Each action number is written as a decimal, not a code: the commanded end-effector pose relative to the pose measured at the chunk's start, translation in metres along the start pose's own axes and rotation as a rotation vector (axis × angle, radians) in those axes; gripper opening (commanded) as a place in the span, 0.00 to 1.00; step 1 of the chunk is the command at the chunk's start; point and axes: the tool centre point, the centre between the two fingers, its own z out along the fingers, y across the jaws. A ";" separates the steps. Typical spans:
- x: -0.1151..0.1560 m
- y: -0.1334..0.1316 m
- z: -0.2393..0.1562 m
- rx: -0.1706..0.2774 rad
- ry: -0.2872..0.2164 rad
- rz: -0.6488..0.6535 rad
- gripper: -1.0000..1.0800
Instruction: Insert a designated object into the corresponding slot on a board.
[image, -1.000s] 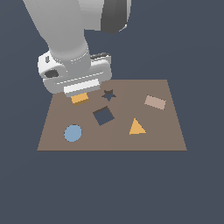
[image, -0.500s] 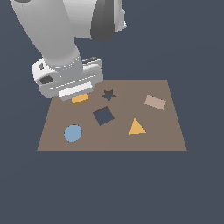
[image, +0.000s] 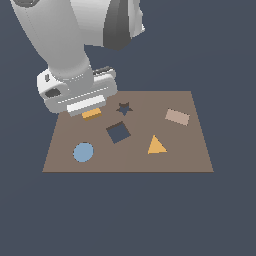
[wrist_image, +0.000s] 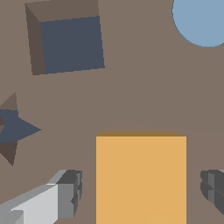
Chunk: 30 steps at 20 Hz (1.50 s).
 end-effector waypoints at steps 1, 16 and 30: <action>0.000 0.000 0.006 0.001 -0.001 0.000 0.96; 0.000 0.000 0.017 0.000 -0.001 -0.001 0.00; 0.003 0.001 0.014 0.000 -0.001 -0.041 0.00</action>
